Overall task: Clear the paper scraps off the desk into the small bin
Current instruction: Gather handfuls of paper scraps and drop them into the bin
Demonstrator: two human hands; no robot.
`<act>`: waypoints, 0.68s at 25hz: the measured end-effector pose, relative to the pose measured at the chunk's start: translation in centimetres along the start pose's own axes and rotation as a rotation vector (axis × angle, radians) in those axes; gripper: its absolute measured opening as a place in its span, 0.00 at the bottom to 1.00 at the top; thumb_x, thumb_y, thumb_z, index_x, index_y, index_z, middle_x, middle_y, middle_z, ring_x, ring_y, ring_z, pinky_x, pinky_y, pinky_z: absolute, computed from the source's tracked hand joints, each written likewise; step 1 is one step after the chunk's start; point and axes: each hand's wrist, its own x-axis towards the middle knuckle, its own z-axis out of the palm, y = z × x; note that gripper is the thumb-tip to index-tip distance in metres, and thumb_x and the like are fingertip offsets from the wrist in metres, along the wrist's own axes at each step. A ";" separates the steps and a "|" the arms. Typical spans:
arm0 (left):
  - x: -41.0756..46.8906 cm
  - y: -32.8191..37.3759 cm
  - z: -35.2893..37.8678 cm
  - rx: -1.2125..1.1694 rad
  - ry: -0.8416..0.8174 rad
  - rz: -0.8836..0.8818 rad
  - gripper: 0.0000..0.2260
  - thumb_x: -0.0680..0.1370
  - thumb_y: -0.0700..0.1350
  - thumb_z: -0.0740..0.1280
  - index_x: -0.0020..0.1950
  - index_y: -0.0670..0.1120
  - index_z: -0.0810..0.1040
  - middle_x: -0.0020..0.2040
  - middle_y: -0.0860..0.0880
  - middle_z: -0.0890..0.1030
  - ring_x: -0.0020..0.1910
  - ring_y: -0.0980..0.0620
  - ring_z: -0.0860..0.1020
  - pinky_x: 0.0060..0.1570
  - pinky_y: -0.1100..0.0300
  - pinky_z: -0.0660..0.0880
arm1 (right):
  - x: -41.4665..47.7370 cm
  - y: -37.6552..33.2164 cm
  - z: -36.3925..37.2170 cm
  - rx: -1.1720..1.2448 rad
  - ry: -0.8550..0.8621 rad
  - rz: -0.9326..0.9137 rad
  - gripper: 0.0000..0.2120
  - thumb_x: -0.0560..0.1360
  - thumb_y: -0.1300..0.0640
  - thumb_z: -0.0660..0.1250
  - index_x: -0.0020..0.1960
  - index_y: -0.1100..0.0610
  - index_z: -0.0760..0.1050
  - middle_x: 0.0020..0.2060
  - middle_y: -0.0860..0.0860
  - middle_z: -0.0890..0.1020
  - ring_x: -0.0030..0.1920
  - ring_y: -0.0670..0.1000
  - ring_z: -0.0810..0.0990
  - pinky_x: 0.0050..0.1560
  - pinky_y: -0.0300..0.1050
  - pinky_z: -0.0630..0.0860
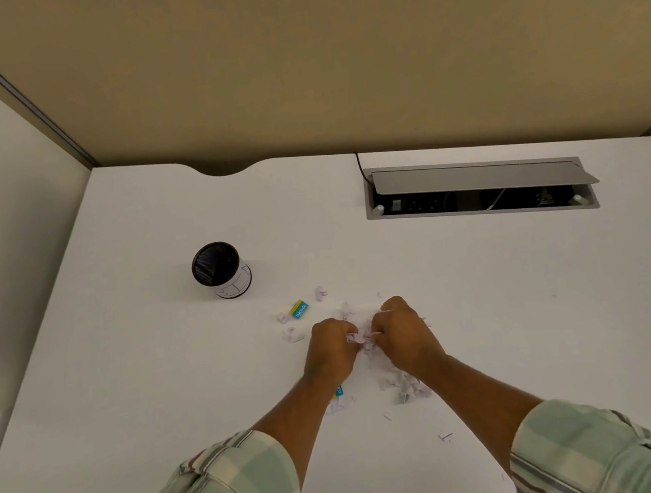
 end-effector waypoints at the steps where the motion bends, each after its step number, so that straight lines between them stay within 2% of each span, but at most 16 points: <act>1: -0.1 -0.2 -0.1 -0.007 0.002 -0.005 0.15 0.76 0.46 0.74 0.61 0.43 0.85 0.60 0.45 0.85 0.59 0.48 0.83 0.65 0.59 0.76 | 0.0 -0.1 -0.1 0.012 0.026 0.009 0.07 0.79 0.57 0.66 0.43 0.56 0.79 0.50 0.52 0.73 0.42 0.50 0.77 0.39 0.29 0.68; 2: -0.2 -0.4 -0.3 -0.017 0.006 -0.008 0.14 0.76 0.46 0.75 0.60 0.43 0.85 0.59 0.45 0.85 0.58 0.47 0.83 0.63 0.60 0.77 | -0.1 -0.1 -0.4 0.032 0.060 0.022 0.07 0.78 0.58 0.67 0.44 0.58 0.80 0.48 0.52 0.75 0.42 0.49 0.77 0.38 0.30 0.69; 4: -0.4 -1.0 -1.0 -0.038 0.028 -0.020 0.14 0.75 0.44 0.75 0.59 0.42 0.85 0.59 0.45 0.85 0.57 0.49 0.83 0.58 0.67 0.75 | -0.3 -0.4 -1.0 0.103 0.113 0.053 0.05 0.76 0.60 0.70 0.43 0.59 0.82 0.44 0.52 0.78 0.40 0.47 0.77 0.35 0.28 0.70; 6: -0.7 -1.6 -2.0 -0.064 0.051 -0.032 0.14 0.74 0.43 0.76 0.59 0.42 0.85 0.59 0.46 0.85 0.56 0.51 0.83 0.54 0.71 0.72 | -0.4 -0.9 -1.6 0.173 0.149 0.048 0.05 0.74 0.63 0.71 0.39 0.60 0.83 0.36 0.48 0.79 0.36 0.46 0.76 0.33 0.26 0.72; 8: -0.8 -2.1 -3.1 -0.088 0.071 -0.033 0.14 0.74 0.42 0.77 0.59 0.42 0.85 0.58 0.46 0.86 0.55 0.52 0.83 0.54 0.70 0.74 | -0.4 -1.9 -2.1 0.253 0.167 0.043 0.06 0.73 0.64 0.73 0.37 0.60 0.83 0.31 0.43 0.76 0.33 0.44 0.76 0.36 0.23 0.72; 11: -1.2 -2.5 -5.3 -0.121 0.124 -0.024 0.15 0.73 0.43 0.78 0.59 0.42 0.85 0.57 0.45 0.86 0.54 0.52 0.83 0.57 0.69 0.75 | -0.2 -4.5 -2.2 0.320 0.184 0.007 0.08 0.72 0.61 0.74 0.35 0.55 0.83 0.31 0.40 0.77 0.35 0.38 0.79 0.37 0.24 0.72; 13: -1.4 -3.0 -7.3 -0.135 0.165 -0.020 0.16 0.73 0.44 0.78 0.59 0.42 0.85 0.58 0.45 0.85 0.55 0.51 0.83 0.59 0.65 0.76 | 0.3 -6.7 -2.1 0.375 0.185 -0.019 0.08 0.72 0.58 0.75 0.35 0.52 0.82 0.33 0.41 0.80 0.37 0.39 0.80 0.41 0.30 0.76; 15: -1.5 -4.0 -9.8 -0.143 0.202 -0.007 0.15 0.73 0.44 0.78 0.58 0.42 0.86 0.57 0.45 0.86 0.55 0.50 0.83 0.59 0.63 0.77 | 1.0 -9.4 -1.9 0.437 0.176 -0.039 0.07 0.72 0.56 0.76 0.37 0.54 0.83 0.36 0.44 0.82 0.39 0.44 0.82 0.43 0.44 0.82; 17: -1.4 -5.0 -12.4 -0.165 0.241 -0.007 0.15 0.73 0.44 0.78 0.58 0.42 0.86 0.57 0.45 0.86 0.54 0.50 0.83 0.58 0.63 0.77 | 2.0 -12.3 -1.9 0.494 0.167 -0.068 0.05 0.73 0.57 0.76 0.40 0.56 0.84 0.37 0.46 0.83 0.40 0.49 0.84 0.44 0.51 0.84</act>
